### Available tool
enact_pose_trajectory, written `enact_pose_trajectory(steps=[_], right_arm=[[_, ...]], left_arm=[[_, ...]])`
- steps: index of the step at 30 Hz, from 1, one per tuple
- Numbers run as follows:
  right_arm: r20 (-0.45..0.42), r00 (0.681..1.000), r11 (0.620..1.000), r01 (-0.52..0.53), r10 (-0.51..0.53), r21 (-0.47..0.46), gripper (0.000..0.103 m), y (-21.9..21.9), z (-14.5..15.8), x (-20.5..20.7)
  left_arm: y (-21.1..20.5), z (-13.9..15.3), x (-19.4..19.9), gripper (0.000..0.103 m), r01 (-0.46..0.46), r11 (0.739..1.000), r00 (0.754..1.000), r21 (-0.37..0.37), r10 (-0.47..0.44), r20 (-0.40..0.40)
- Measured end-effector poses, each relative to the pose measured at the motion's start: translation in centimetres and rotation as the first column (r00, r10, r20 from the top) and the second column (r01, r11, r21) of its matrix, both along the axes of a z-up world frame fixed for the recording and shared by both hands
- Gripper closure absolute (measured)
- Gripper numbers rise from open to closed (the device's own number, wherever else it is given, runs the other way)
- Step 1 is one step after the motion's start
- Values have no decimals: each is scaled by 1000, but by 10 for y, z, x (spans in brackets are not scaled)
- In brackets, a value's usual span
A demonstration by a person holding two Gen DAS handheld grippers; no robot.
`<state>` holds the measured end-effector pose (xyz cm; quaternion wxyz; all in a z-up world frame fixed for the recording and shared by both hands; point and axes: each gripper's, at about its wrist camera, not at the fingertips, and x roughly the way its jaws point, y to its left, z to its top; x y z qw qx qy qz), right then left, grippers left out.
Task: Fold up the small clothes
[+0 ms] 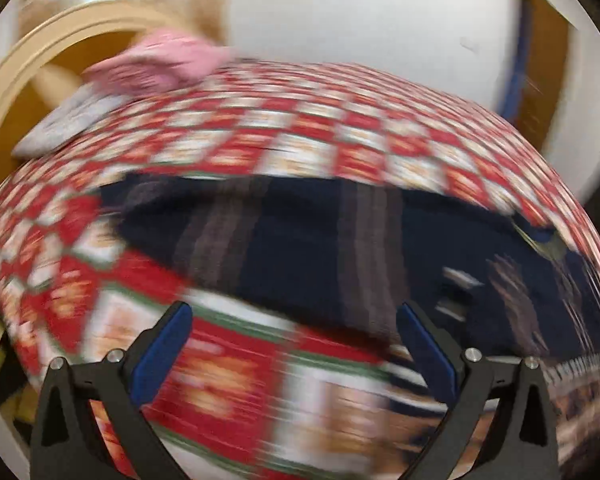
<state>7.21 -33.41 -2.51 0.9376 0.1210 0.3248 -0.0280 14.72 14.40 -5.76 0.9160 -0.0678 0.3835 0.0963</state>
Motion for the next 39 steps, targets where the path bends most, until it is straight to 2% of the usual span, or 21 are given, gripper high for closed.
enact_pose_trajectory(steps=[2,4,7,10,11,12,13,14,15,17,19,20,23,26,28,32,34,36,39], right_arm=[[10,998,998,-60,60,-8,47,24,3,0],[14,992,992,-123,123,-14,47,49,6,-1],[-3,982,981,-190,190,-30,47,84,5,-4],[-28,976,976,-215,214,-39,47,103,1,-4],[-35,976,975,-216,214,-43,47,108,0,-4],[-40,976,976,-215,213,-47,47,109,-1,-4],[-48,977,976,-210,208,-51,47,111,-3,-4],[-57,978,977,-205,202,-52,47,111,-4,-5],[-66,979,979,-198,195,-52,47,110,-5,-6],[-82,981,983,-179,175,-47,47,106,-8,-5],[-93,984,988,-154,151,-29,47,100,-10,-5],[-95,986,990,-142,140,-18,47,97,-10,-5],[-89,989,993,-116,116,12,47,89,-10,-7],[-85,990,994,-109,111,20,47,86,-9,-10],[-79,991,994,-102,104,28,47,82,-9,-12],[-66,994,995,-80,84,64,47,72,-7,-19],[-55,996,995,-73,77,62,47,68,-5,-23],[-47,997,996,-59,61,61,47,61,-5,-27],[-50,998,996,-32,37,84,47,48,-7,-30]], left_arm=[[52,3,5,0,-121,992,992,-43,122,30],[104,2,13,0,-249,965,965,-83,255,60],[168,-8,40,0,-357,917,931,-179,365,17],[207,-29,72,7,-396,879,917,-264,394,-65],[217,-39,82,15,-402,869,915,-290,389,-104],[220,-45,88,21,-399,864,917,-308,379,-125],[220,-52,95,21,-391,861,920,-326,362,-147],[218,-55,99,21,-392,866,920,-310,364,-149],[213,-53,102,21,-387,881,922,-271,364,-132],[204,-50,113,22,-334,911,942,-243,313,-120],[197,-53,120,23,-314,921,949,-230,293,-119],[195,-55,122,28,-316,923,948,-219,297,-117],[194,-56,122,50,-335,924,942,-184,321,-102],[205,-55,115,90,-328,916,945,-230,318,-80],[211,-51,110,94,-312,904,950,-292,305,-73],[202,-31,105,96,-282,915,957,-288,287,-24],[193,-16,100,96,-257,914,961,-314,276,16],[174,7,95,96,-206,927,968,-313,240,76],[117,51,88,96,-62,970,974,-236,110,197]])
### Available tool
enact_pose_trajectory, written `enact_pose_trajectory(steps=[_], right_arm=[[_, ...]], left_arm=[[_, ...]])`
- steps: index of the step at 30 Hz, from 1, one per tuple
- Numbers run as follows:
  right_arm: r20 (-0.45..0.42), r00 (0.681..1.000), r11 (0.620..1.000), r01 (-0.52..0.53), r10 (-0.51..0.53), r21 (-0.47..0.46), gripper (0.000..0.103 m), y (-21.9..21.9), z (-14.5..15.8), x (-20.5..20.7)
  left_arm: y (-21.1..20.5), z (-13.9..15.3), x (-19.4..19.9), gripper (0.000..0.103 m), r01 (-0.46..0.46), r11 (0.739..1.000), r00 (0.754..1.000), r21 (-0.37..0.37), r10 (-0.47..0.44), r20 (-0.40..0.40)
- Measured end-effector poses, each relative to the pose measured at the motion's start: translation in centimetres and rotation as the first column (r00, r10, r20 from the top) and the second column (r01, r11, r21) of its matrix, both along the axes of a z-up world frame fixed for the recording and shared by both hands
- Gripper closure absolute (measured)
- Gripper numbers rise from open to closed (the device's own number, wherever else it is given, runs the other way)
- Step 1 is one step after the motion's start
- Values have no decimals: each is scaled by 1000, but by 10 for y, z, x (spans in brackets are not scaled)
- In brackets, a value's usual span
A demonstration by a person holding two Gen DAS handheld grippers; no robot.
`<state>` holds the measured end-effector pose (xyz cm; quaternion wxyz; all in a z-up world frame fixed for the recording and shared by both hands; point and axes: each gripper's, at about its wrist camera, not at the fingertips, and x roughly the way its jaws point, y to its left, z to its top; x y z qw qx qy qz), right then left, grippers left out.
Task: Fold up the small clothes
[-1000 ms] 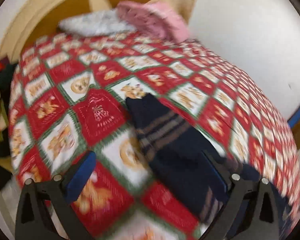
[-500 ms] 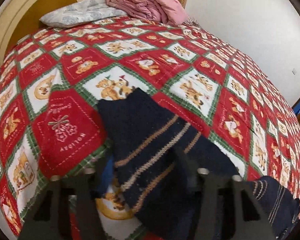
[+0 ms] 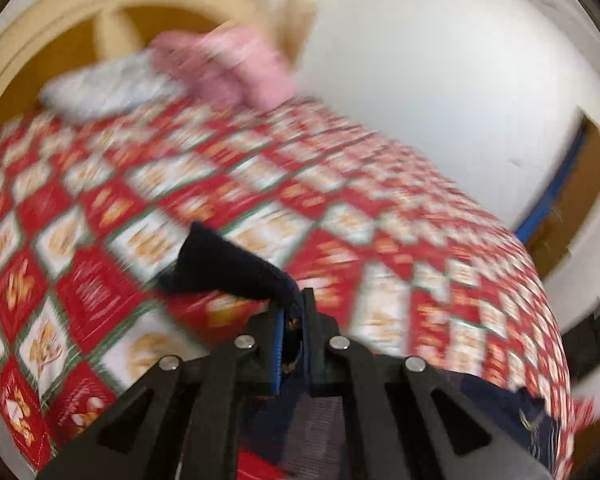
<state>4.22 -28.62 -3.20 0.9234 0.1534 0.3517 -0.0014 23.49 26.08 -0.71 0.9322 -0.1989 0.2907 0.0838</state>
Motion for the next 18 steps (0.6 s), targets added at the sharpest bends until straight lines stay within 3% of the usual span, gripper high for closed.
enact_pose_trajectory(steps=[3,5,7,10,13,18], right_arm=[[-5,999,998,32,-32,45,47,-14,-4,-4],[-2,999,997,50,-50,58,47,-22,-6,-8],[1,998,995,68,-69,66,47,-31,-6,-13],[-1,995,992,102,-102,75,47,-46,-7,-24],[2,990,987,138,-138,77,47,-61,-6,-37],[0,988,984,152,-153,97,47,-82,-11,-55]], left_arm=[[-81,39,-15,96,160,983,983,95,-167,79],[-141,53,-27,96,266,952,953,150,-283,109],[-207,58,-40,96,393,903,902,173,-415,117],[-293,45,-54,96,525,825,829,211,-551,92],[-368,7,-64,95,624,746,767,233,-642,2],[-409,-49,-80,83,726,643,686,245,-705,-181]])
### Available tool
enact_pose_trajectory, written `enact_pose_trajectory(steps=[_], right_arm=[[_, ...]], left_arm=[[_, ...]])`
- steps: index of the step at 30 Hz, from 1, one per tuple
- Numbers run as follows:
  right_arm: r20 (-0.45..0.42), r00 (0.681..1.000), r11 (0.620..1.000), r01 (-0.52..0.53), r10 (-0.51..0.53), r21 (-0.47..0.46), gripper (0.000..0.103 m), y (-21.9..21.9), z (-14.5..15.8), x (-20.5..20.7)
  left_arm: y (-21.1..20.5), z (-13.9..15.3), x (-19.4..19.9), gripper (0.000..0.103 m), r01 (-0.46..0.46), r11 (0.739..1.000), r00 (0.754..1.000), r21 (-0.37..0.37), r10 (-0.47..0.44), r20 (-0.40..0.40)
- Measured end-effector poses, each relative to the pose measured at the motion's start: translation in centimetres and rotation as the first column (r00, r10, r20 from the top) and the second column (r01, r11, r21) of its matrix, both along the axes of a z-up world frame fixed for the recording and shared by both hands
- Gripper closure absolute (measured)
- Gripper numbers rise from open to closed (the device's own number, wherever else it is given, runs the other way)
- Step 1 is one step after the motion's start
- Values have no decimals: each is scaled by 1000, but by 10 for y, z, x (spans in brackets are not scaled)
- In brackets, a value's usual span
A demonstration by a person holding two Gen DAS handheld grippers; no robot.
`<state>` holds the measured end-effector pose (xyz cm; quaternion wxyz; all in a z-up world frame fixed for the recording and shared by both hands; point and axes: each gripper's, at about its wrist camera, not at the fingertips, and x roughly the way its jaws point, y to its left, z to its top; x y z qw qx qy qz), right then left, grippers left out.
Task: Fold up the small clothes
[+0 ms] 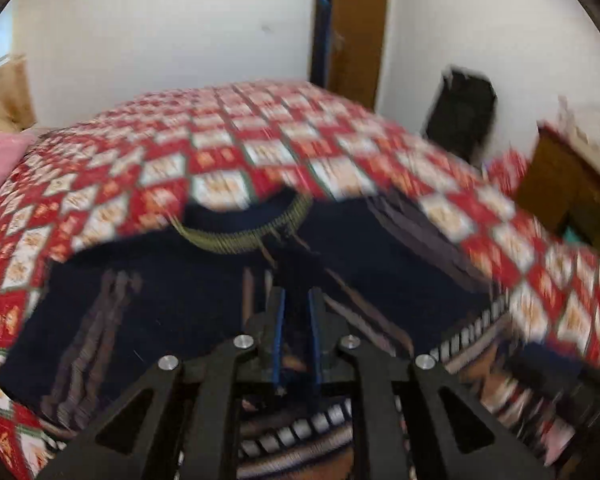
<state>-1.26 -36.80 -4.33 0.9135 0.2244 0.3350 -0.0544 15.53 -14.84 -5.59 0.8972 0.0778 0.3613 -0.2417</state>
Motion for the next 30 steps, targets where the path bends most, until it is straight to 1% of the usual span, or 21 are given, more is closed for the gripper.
enact_pose_trajectory(steps=[1,2,3,5,7,8,9,12,13,15,16,17,19,21,22,23,24,25,26,28,30], right_arm=[[0,1000,1000,-5,5,-2,47,-2,-2,-2],[-2,1000,1000,-7,7,-2,47,-2,-3,-2],[-1,1000,1000,-15,15,5,47,-1,-5,-2],[4,999,999,-35,35,23,47,2,-7,2],[15,998,997,-69,68,46,47,8,-5,8],[23,996,994,-87,85,59,47,11,-4,11],[28,994,991,-106,104,76,47,15,-3,15],[41,987,972,-162,158,169,41,20,1,43],[41,987,973,-160,155,169,41,20,1,51],[15,989,982,-147,146,118,41,26,0,72],[-13,988,985,-155,157,79,41,33,-4,89],[-29,985,984,-166,168,62,41,36,-7,97],[-104,976,981,-192,190,-17,41,51,-24,121],[-187,967,979,-190,172,-80,42,61,-42,136],[-197,968,977,-182,158,-112,43,68,-49,139],[-178,972,973,-180,153,-146,45,70,-49,136],[-165,973,964,-189,159,-187,66,76,-48,134],[-167,969,953,-214,180,-215,82,83,-48,134],[-164,968,951,-222,189,-217,83,85,-48,133],[-160,963,943,-247,215,-223,87,87,-44,132],[-146,962,936,-261,231,-236,88,88,-35,131]], left_arm=[[0,-3,-8,78,8,1000,1000,30,-8,11],[3,-5,-16,64,4,999,1000,50,-5,24],[9,-4,-23,49,-8,999,999,51,6,35],[26,1,-33,39,-38,999,998,37,36,58],[45,6,-40,39,-72,997,995,36,69,78],[54,7,-41,39,-95,995,993,34,93,76],[64,8,-41,36,-122,992,990,30,120,68],[90,6,-40,33,-186,982,982,36,184,54],[97,4,-39,33,-212,976,976,44,210,57],[116,2,-42,30,-253,967,967,36,252,50],[122,2,-42,29,-265,964,964,27,263,42],[132,2,-43,29,-281,960,959,9,281,28],[149,2,-46,28,-310,950,951,-19,311,6],[167,3,-47,27,-344,938,939,-36,344,-4],[176,5,-48,26,-368,929,930,-37,368,2],[185,6,-48,25,-390,920,920,-36,391,11],[195,7,-48,22,-415,909,909,-37,416,19],[206,7,-48,21,-441,896,897,-40,442,20],[214,6,-47,20,-463,885,885,-44,464,17],[231,4,-44,20,-500,865,866,-53,500,0],[243,3,-42,20,-530,845,848,-67,530,-16]])
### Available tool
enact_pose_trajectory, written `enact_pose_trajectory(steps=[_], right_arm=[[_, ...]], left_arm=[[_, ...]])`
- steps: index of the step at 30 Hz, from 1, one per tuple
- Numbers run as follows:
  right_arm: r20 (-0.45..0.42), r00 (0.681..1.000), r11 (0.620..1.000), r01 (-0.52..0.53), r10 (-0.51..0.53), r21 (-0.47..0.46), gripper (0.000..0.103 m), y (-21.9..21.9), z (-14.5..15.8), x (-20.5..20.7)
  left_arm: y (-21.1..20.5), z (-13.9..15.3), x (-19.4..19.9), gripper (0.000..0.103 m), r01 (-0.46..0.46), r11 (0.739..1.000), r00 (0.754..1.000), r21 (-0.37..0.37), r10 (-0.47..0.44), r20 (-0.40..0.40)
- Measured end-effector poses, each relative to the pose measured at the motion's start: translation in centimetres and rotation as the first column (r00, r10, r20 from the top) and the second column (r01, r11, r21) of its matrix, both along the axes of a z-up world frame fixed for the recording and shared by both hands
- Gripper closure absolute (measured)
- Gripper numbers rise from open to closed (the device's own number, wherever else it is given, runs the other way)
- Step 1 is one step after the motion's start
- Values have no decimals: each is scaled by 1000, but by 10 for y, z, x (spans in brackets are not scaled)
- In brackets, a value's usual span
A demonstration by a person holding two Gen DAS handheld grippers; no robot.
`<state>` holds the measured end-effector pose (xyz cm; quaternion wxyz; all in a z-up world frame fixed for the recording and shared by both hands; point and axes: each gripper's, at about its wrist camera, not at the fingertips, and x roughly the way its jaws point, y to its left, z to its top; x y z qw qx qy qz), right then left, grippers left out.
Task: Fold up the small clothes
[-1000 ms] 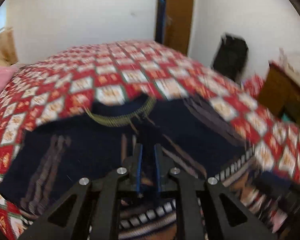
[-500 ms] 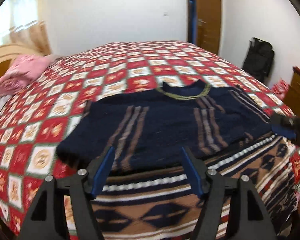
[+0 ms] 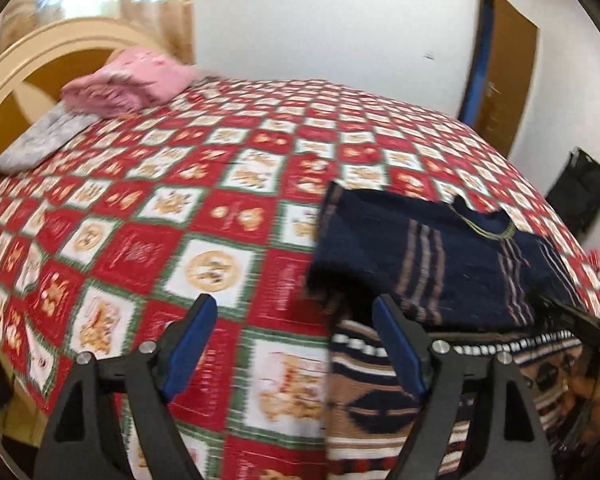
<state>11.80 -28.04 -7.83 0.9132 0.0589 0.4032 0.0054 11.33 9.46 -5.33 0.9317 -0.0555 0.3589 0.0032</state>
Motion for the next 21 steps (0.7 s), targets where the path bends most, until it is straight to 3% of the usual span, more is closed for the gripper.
enact_pose_trajectory(steps=[4,7,9,12,15,18,21], right_arm=[[94,994,989,-47,61,-138,88,6,42,-1],[148,986,957,-34,79,-288,88,5,68,1],[161,984,942,-22,80,-335,88,-2,75,4],[160,985,922,0,67,-387,88,-23,72,8],[132,990,879,17,52,-477,88,-40,49,16],[70,997,901,8,24,-435,88,-62,22,27],[-37,999,959,14,-26,-282,74,-86,-3,29]], left_arm=[[18,3,2,20,-42,999,999,-31,42,9],[19,6,2,20,-42,999,999,-34,43,20],[17,7,3,20,-40,999,999,-15,40,27],[14,5,3,20,-28,1000,999,-5,28,24],[10,4,4,20,-15,1000,1000,-3,16,22],[1,4,6,20,1,1000,1000,15,-1,17],[-9,6,9,20,18,999,1000,36,-19,21]])
